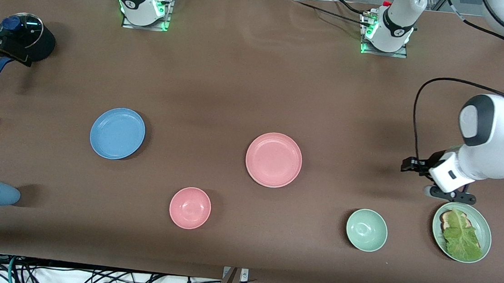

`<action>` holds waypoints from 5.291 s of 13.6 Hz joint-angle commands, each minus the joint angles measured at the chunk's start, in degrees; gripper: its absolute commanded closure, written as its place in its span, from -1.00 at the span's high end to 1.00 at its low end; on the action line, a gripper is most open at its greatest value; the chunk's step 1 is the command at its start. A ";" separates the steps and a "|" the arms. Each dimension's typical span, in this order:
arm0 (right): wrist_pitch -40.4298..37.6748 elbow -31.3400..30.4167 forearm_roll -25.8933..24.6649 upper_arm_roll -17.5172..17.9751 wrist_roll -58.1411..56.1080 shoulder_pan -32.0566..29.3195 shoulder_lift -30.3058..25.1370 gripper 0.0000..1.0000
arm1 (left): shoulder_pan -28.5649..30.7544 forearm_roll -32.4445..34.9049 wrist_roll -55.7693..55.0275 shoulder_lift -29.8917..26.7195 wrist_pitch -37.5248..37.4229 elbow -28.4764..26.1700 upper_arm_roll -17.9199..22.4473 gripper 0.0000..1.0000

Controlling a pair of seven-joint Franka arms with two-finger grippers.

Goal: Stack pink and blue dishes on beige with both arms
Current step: 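Open the left gripper and withdraw it from the pink plate, then reach the right gripper to the blue plate rim and grasp it, then carry the blue plate with the right gripper onto the pink plate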

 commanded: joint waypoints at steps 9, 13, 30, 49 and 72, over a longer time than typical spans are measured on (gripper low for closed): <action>6.51 -5.45 2.59 0.89 -0.70 -3.06 13.67 1.00 | 0.30 3.30 -8.06 -8.56 -23.52 11.43 0.65 0.75; 13.52 -5.62 8.74 0.89 -0.70 -3.14 21.40 1.00 | 0.30 7.95 -8.06 -13.83 -25.02 11.43 0.13 1.00; 25.67 -5.36 20.53 1.15 -10.72 -7.54 37.42 -0.26 | 0.91 7.26 -7.71 -17.97 -31.96 13.00 0.48 1.00; 6.32 14.76 28.07 5.63 8.67 10.45 35.13 -1.00 | 8.73 7.26 -7.89 -19.64 -34.07 13.54 -11.65 1.00; 40.88 14.15 21.23 5.64 42.19 38.87 45.41 -1.00 | 9.18 9.46 -7.10 -18.59 -32.40 13.54 -11.65 1.00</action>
